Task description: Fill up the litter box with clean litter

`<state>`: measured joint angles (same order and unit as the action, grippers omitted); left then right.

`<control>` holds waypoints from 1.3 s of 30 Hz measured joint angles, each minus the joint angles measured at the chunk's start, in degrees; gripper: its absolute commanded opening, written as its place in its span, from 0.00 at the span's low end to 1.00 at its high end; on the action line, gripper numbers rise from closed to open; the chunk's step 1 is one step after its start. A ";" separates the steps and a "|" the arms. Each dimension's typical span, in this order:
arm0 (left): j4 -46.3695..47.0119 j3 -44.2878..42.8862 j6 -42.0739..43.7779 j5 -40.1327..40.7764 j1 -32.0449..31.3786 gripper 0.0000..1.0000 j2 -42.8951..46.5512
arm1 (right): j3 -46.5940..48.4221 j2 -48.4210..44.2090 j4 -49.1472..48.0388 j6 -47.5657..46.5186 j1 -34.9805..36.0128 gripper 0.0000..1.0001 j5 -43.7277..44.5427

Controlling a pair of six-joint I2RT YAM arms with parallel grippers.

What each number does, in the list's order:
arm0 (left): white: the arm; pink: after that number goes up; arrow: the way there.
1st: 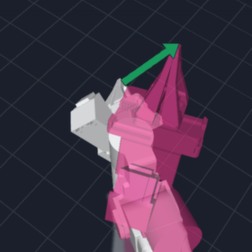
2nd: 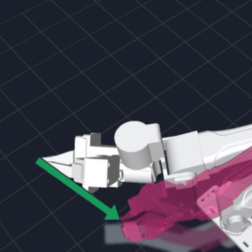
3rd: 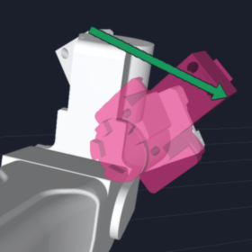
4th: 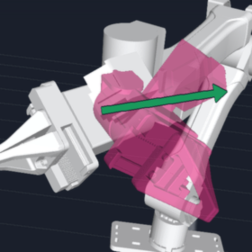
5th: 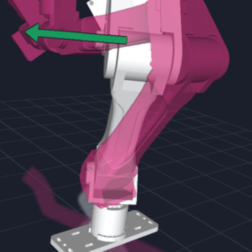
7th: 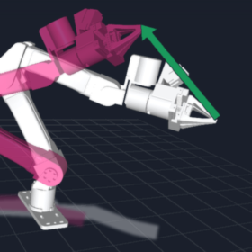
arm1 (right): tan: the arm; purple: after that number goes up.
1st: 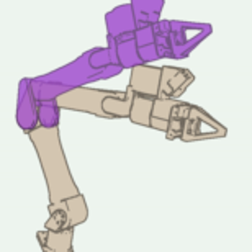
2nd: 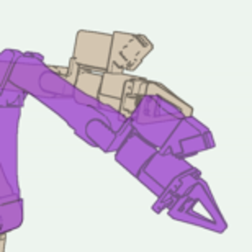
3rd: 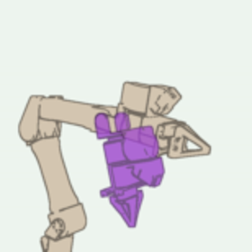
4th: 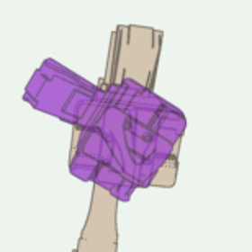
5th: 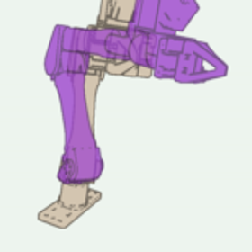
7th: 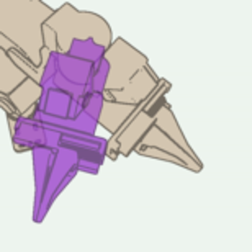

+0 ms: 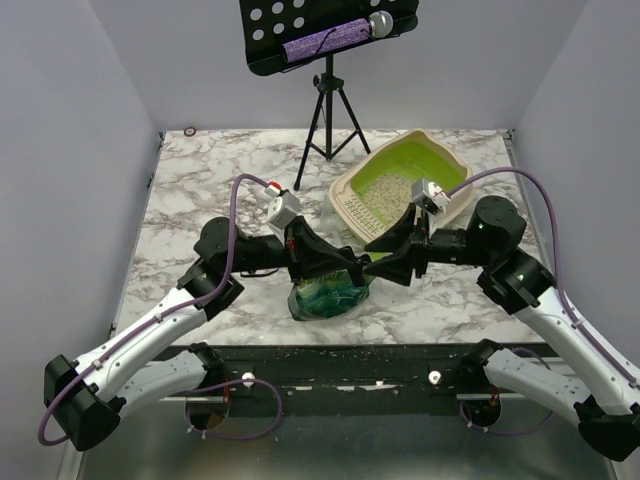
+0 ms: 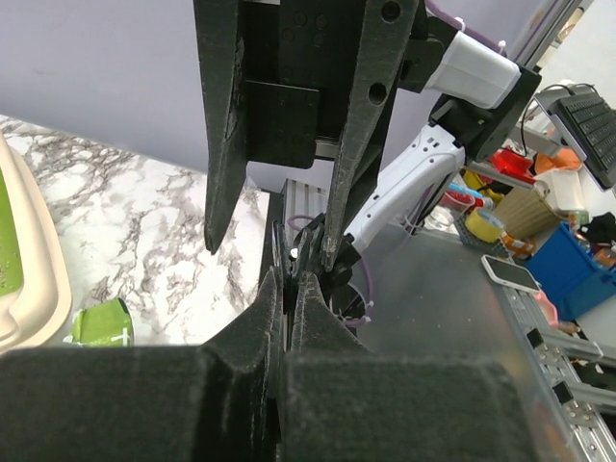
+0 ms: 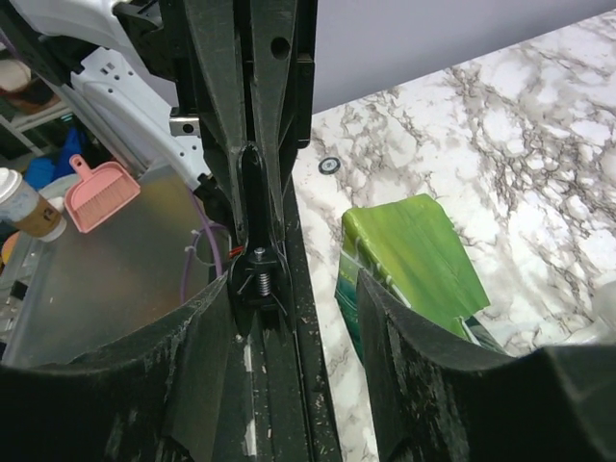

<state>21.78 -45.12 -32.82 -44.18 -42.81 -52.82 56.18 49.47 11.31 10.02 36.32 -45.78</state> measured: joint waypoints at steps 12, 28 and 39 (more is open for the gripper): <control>-1.40 0.57 0.70 0.26 0.31 0.54 0.92 | -0.02 0.68 -1.18 0.52 0.39 0.01 -1.38; -28.87 -2.89 24.63 14.32 -0.33 0.56 1.05 | 6.60 -1.79 9.11 -9.77 0.44 0.01 22.40; -37.29 -2.89 32.94 23.21 -3.63 0.56 -1.64 | 6.60 1.70 10.19 -12.35 0.44 0.01 24.79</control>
<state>-15.51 -48.01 0.12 -20.97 -46.44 -54.46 62.78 51.18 21.50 -2.33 36.75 -20.99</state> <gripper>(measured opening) 0.561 0.045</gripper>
